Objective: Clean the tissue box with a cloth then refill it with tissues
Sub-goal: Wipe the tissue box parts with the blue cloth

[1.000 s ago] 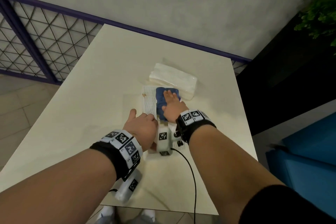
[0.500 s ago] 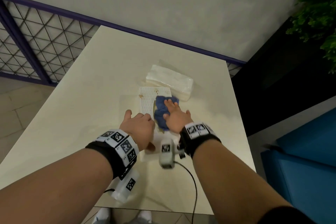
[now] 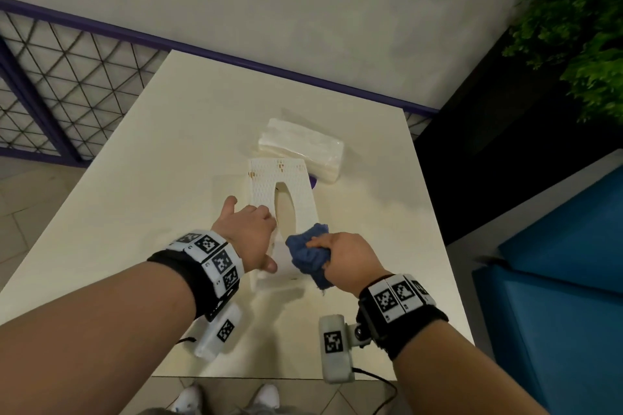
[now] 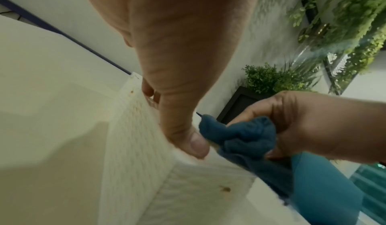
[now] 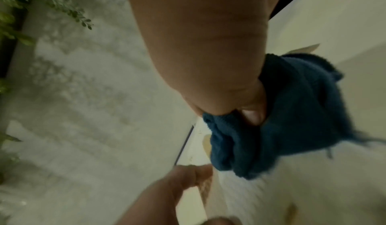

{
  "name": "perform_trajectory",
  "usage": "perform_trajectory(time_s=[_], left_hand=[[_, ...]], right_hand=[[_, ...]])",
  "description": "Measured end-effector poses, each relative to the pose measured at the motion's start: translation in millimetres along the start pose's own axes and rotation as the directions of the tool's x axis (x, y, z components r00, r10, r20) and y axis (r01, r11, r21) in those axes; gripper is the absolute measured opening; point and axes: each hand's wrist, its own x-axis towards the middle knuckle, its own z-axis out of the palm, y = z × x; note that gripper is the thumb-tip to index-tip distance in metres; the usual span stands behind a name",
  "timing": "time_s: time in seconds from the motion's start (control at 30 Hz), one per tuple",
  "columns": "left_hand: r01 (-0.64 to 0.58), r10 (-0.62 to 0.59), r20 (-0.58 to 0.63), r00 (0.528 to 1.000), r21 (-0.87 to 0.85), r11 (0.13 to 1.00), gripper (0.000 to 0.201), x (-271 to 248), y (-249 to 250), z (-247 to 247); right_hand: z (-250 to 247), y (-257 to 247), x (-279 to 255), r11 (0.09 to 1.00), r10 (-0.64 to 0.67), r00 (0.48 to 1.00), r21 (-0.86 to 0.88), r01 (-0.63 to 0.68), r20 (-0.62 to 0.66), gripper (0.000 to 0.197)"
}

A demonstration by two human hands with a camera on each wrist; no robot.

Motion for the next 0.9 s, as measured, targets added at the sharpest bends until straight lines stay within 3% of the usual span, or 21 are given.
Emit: perform_trajectory(time_s=[0.1,0.23,0.33,0.37,0.43,0.5,0.53,0.6,0.63,0.7,0.8,0.9], left_hand=[[-0.111,0.109,0.046,0.993,0.038,0.993,0.079,-1.5,-8.8,-6.4],[-0.247,0.219,0.154,0.963,0.199,0.948,0.086,-2.6,-21.5,-18.4],[-0.193,0.178,0.118,0.977,0.123,0.973,0.088,-4.9,-14.6,-15.7],[-0.174,0.16,0.115,0.98,0.121,0.977,0.089,-6.1,-10.3,-13.4],[-0.143,0.127,0.109,0.986,0.148,0.979,0.091,-7.6,-4.7,-8.2],[-0.113,0.1,0.096,0.99,0.14,0.984,0.09,-7.8,-3.4,-6.9],[-0.105,0.091,0.105,0.99,0.131,0.986,0.09,-8.2,-3.3,-7.1],[-0.108,0.09,0.134,0.987,0.139,0.984,0.091,-7.4,-3.2,-7.3],[-0.113,0.091,0.143,0.986,0.156,0.981,0.092,-7.2,-2.3,-7.2],[-0.116,0.091,0.139,0.986,0.179,0.977,0.091,-7.5,0.5,-7.2],[-0.107,0.085,0.125,0.989,0.186,0.977,0.088,-7.7,3.5,-9.6],[-0.11,0.086,0.126,0.988,0.198,0.974,0.083,-7.6,5.3,-11.0]], right_hand=[[-5.1,10.2,-12.5,0.952,0.077,0.985,0.304,-0.026,-0.157,0.034],[-27.5,24.6,-20.2,0.839,0.308,0.849,0.544,-0.029,-0.43,0.038],[-50.8,25.3,-7.6,0.841,0.376,0.76,0.539,-0.04,-0.53,0.036],[-56.4,21.8,-2.9,0.873,0.359,0.759,0.483,-0.067,-0.543,0.034],[-49.4,4.7,14.6,0.92,0.297,0.833,0.373,-0.119,-0.466,0.021],[-15.2,-17.9,31.1,0.949,0.27,0.932,0.229,-0.215,-0.24,0.015],[6.3,-27.1,37.9,0.95,0.293,0.945,0.16,-0.269,-0.149,0.028],[28.3,-31.3,46.3,0.933,0.35,0.926,0.135,-0.333,-0.138,0.062],[26.6,-26.9,51.5,0.924,0.372,0.91,0.163,-0.345,-0.182,0.067],[8.4,-13.8,60.1,0.915,0.398,0.888,0.171,-0.366,-0.229,0.068],[-10.4,-5.3,74.7,0.913,0.409,0.892,0.077,-0.402,-0.192,0.067],[8.7,-30.5,60.0,0.918,0.396,0.908,0.024,-0.397,-0.14,0.063]])
